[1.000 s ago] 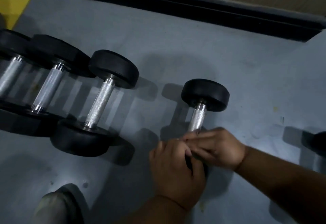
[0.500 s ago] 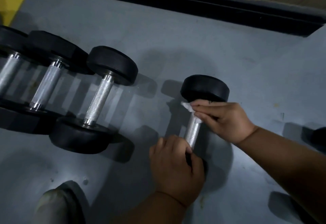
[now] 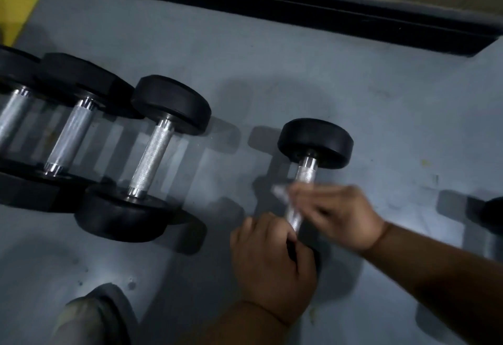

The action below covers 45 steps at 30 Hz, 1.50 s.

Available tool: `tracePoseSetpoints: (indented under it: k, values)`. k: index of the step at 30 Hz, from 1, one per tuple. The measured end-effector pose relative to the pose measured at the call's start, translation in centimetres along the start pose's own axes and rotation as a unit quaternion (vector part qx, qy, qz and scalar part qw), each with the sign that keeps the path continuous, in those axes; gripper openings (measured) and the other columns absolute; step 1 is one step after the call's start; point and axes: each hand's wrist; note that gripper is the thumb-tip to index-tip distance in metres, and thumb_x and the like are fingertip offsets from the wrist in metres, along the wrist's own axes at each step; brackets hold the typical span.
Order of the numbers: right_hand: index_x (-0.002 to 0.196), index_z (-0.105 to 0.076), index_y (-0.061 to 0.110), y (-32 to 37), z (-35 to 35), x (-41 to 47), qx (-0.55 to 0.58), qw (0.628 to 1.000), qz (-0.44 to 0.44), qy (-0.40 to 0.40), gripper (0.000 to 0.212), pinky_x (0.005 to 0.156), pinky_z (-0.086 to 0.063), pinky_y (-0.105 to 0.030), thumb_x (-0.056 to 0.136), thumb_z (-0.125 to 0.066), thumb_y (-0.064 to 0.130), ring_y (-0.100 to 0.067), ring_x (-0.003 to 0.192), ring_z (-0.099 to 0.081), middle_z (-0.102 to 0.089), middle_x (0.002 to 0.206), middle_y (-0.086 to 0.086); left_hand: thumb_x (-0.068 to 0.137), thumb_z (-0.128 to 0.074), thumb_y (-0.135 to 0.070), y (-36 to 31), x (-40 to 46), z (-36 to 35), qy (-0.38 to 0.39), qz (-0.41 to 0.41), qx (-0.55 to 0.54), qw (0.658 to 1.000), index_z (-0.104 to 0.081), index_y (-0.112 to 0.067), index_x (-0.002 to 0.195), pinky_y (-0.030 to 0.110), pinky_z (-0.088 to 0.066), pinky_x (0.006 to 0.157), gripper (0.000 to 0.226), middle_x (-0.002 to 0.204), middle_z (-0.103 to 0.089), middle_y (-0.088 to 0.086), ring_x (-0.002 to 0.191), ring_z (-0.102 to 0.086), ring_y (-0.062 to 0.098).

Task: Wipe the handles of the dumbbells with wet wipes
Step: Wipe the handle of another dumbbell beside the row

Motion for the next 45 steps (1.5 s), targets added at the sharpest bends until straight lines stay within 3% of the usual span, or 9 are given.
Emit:
tracePoseSetpoints:
  k: [4,9,15,21,27,32,38,43,45]
  values:
    - [0.107,-0.079,0.012,0.6,-0.7,-0.5,0.023,0.993,0.080,0.088,0.018,0.093,-0.054,-0.018,0.094,-0.070,0.022,-0.001,0.107,-0.069,-0.073,0.118,0.005,0.071,-0.053,-0.030,0.3,0.3,0.0,-0.006,0.002,0.002,1.000,-0.051,-0.020,0.071,0.042,-0.037,0.065,0.010,0.076,-0.055,-0.002,0.073,-0.050,0.030]
    - [0.109,-0.077,0.012,-1.5,1.2,2.2,-0.026,0.996,-0.028,-0.084,0.019,0.097,-0.055,-0.028,0.090,-0.075,0.015,0.001,0.110,-0.067,-0.071,0.119,0.004,0.070,-0.054,-0.026,-0.2,0.0,-0.1,-0.004,0.004,0.002,1.000,-0.050,-0.020,0.069,0.041,-0.035,0.064,0.008,0.073,-0.052,-0.004,0.071,-0.048,0.027]
    - [0.101,-0.080,0.010,0.8,-1.0,-1.0,0.023,0.994,0.082,0.071,0.022,0.090,-0.056,-0.022,0.098,-0.065,0.026,-0.004,0.104,-0.070,-0.075,0.113,0.002,0.072,-0.054,-0.031,0.2,0.2,-0.1,-0.006,-0.004,0.001,1.000,-0.051,-0.020,0.071,0.041,-0.036,0.066,0.011,0.076,-0.054,-0.003,0.073,-0.050,0.030]
    - [0.103,-0.079,0.010,-1.4,0.9,1.9,-0.022,0.995,-0.031,-0.093,0.017,0.095,-0.056,-0.025,0.090,-0.074,0.019,0.003,0.107,-0.067,-0.072,0.116,0.006,0.071,-0.054,-0.027,-0.4,-0.2,-0.1,0.005,0.006,0.011,1.000,-0.047,-0.020,0.068,0.043,-0.036,0.064,0.011,0.072,-0.051,-0.003,0.071,-0.047,0.027]
    - [0.100,-0.080,0.012,0.7,-0.7,-0.6,0.030,0.996,0.062,0.064,0.017,0.089,-0.058,-0.024,0.093,-0.070,0.023,-0.003,0.103,-0.070,-0.075,0.113,0.003,0.075,-0.054,-0.029,0.0,0.1,-0.1,-0.006,-0.001,0.008,1.000,-0.050,-0.019,0.069,0.041,-0.036,0.066,0.012,0.075,-0.054,-0.003,0.073,-0.049,0.029]
    - [0.108,-0.078,0.011,-1.4,1.2,1.9,-0.013,0.994,-0.037,-0.098,0.021,0.096,-0.055,-0.026,0.092,-0.072,0.024,0.001,0.108,-0.068,-0.073,0.117,0.003,0.071,-0.054,-0.026,-0.5,-0.2,-0.2,0.002,0.005,0.005,1.000,-0.048,-0.019,0.068,0.044,-0.037,0.064,0.010,0.073,-0.050,-0.003,0.071,-0.047,0.027]
    - [0.105,-0.079,0.011,0.7,-0.4,-0.8,0.050,0.994,0.050,0.078,0.016,0.091,-0.057,-0.025,0.091,-0.074,0.017,-0.005,0.105,-0.070,-0.074,0.116,0.001,0.076,-0.054,-0.030,0.0,0.0,-0.2,-0.004,-0.006,0.011,1.000,-0.051,-0.018,0.068,0.042,-0.037,0.066,0.014,0.077,-0.056,0.000,0.074,-0.050,0.030]
    - [0.106,-0.078,0.010,-1.5,1.6,2.3,-0.016,0.997,-0.017,-0.079,0.019,0.098,-0.052,-0.020,0.091,-0.071,0.020,0.001,0.108,-0.068,-0.071,0.117,0.003,0.072,-0.054,-0.026,-0.5,-0.3,-0.2,-0.008,-0.002,0.010,1.000,-0.048,-0.019,0.067,0.043,-0.035,0.063,0.011,0.071,-0.051,-0.002,0.069,-0.046,0.027]
    - [0.102,-0.080,0.011,-0.5,1.1,1.0,-0.007,0.998,-0.020,-0.056,0.017,0.096,-0.054,-0.022,0.091,-0.070,0.020,0.005,0.111,-0.065,-0.071,0.118,0.005,0.072,-0.055,-0.026,-0.4,-0.3,-0.2,-0.008,-0.007,0.008,1.000,-0.048,-0.019,0.067,0.044,-0.036,0.064,0.011,0.072,-0.051,-0.001,0.070,-0.047,0.029]
Point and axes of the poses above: each hand's wrist, its own x-axis towards the middle knuckle, its own z-axis out of the back of the hand, y = z × x
